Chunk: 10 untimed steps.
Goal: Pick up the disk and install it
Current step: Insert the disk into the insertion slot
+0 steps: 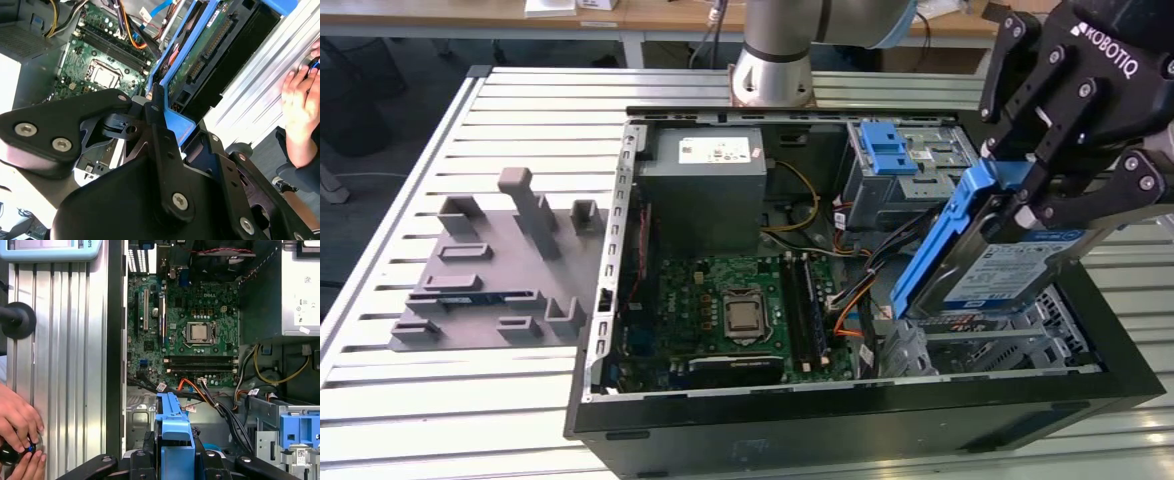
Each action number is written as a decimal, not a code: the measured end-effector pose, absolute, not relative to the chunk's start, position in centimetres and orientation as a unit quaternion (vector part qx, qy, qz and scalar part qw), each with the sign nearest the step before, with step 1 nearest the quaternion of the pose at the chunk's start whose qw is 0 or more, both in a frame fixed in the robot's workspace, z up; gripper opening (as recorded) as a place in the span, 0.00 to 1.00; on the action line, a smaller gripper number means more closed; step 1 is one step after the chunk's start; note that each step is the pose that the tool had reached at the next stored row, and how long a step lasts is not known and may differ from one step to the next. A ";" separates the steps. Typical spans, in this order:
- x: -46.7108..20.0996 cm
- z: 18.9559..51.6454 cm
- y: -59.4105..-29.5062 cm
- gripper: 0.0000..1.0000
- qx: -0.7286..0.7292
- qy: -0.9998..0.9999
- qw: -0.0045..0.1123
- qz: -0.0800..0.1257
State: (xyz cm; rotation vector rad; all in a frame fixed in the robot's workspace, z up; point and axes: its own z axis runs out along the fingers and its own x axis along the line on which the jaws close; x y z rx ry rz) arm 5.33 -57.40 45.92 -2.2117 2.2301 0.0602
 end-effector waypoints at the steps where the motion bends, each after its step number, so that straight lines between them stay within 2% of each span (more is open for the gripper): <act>1: 5.5 45.9 -57.4 0.36 -0.704 0.710 0.000 0.019; 10: 7.5 45.5 -57.4 0.36 -0.704 0.710 0.000 0.019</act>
